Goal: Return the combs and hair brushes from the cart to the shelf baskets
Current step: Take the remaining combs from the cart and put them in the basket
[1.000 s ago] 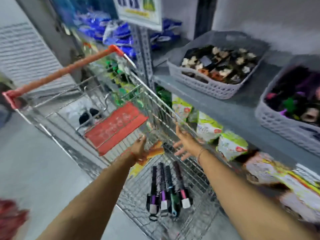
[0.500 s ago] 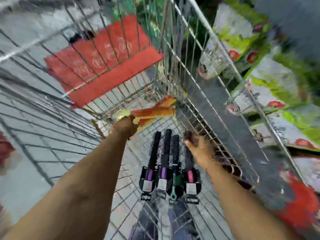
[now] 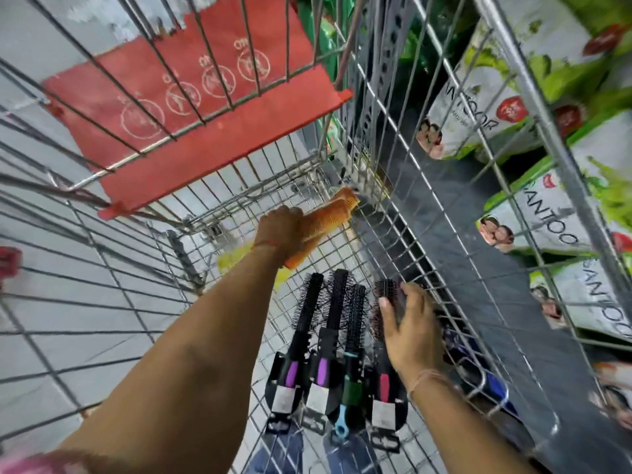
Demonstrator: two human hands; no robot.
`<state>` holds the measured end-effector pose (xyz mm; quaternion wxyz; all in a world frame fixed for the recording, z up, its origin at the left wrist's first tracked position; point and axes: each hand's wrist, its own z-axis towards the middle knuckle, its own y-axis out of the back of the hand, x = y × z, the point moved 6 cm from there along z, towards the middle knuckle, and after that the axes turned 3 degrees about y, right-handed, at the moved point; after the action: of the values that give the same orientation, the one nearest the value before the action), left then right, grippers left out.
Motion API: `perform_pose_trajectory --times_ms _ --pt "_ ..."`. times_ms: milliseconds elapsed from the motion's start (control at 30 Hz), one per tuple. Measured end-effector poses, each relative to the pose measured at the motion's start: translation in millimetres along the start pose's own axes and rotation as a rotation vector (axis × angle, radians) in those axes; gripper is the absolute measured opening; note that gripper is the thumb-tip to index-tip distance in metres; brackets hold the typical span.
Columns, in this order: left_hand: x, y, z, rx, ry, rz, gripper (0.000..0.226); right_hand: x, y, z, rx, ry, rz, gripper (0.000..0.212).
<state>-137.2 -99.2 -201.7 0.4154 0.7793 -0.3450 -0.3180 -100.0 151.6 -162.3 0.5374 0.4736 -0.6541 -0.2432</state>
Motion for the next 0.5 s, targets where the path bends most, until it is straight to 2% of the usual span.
perform_pose_trajectory --times_ms 67,167,367,433,500 --pt "16 6 -6 0.019 0.190 -0.381 0.025 6 5 5 -0.041 0.048 -0.027 0.043" --pt "40 7 -23 -0.033 0.461 -0.712 0.041 24 10 21 0.011 0.090 -0.077 0.043" --pt "65 23 -18 -0.090 0.588 -0.848 0.035 92 -14 69 0.269 0.222 -0.114 0.044" --pt "73 28 -8 -0.079 0.573 -0.901 0.035 110 -35 80 0.393 0.146 0.021 0.041" --pt "75 31 -5 -0.016 0.548 -0.875 0.038 122 -62 82 0.556 -0.077 0.301 0.043"
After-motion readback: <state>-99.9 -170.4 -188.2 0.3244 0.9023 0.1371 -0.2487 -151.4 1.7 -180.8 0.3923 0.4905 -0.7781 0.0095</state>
